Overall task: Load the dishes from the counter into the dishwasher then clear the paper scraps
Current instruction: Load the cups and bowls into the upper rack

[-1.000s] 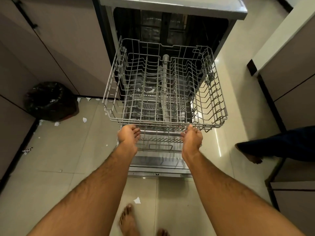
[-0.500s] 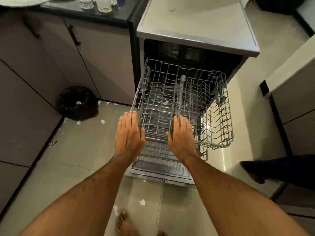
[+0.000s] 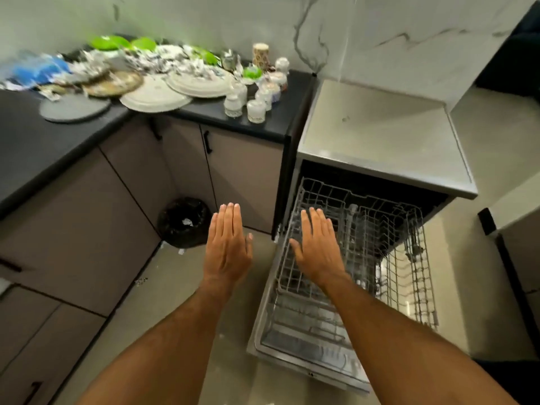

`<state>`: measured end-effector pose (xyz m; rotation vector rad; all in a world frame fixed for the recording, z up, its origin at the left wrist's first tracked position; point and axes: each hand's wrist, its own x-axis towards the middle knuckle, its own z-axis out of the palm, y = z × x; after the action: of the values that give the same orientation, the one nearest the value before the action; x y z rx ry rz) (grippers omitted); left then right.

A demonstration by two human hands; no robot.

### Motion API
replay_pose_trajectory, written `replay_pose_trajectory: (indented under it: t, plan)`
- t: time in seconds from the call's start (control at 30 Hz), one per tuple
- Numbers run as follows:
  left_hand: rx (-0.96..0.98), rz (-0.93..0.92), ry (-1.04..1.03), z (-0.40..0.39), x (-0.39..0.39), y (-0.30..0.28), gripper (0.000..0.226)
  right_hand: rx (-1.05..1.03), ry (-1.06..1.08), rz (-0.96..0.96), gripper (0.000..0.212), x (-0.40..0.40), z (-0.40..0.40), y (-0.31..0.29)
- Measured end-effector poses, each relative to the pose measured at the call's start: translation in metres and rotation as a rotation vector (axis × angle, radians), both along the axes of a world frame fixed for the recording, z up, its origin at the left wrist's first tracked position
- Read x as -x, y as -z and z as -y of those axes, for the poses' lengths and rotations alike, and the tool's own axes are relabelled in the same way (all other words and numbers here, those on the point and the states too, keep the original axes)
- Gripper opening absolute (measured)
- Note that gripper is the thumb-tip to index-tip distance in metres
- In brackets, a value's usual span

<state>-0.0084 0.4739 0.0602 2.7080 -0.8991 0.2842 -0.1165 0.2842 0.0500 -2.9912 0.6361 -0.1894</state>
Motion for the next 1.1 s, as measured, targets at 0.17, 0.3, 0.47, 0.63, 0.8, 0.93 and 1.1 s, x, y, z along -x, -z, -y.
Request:
replay_pose_trajectory:
  t: [0.17,0.3,0.47,0.63,0.8,0.93,1.1]
  plan:
    - [-0.040,0.076,-0.052,-0.012,-0.050,-0.036,0.071,0.009,-0.035,0.077,0.077,-0.072,-0.015,-0.038]
    - [-0.019,0.088,-0.068,-0.008,-0.093,-0.059,0.070,0.027,-0.057,0.097,0.076,-0.123,-0.019,-0.057]
    - [-0.016,0.126,-0.046,0.013,-0.161,-0.078,0.070,0.014,-0.045,0.139,0.076,-0.192,-0.006,-0.071]
    - [0.041,0.103,-0.021,0.045,-0.231,-0.091,0.072,0.014,-0.019,0.150,0.076,-0.261,0.020,-0.081]
    - [0.090,0.076,0.017,0.077,-0.288,-0.102,0.071,0.031,0.008,0.138,0.076,-0.323,0.047,-0.092]
    - [0.103,0.041,0.076,0.100,-0.332,-0.101,0.071,0.014,0.029,0.151,0.076,-0.369,0.066,-0.097]
    - [0.119,-0.001,0.184,0.131,-0.381,-0.082,0.071,-0.049,0.070,0.182,0.075,-0.412,0.088,-0.086]
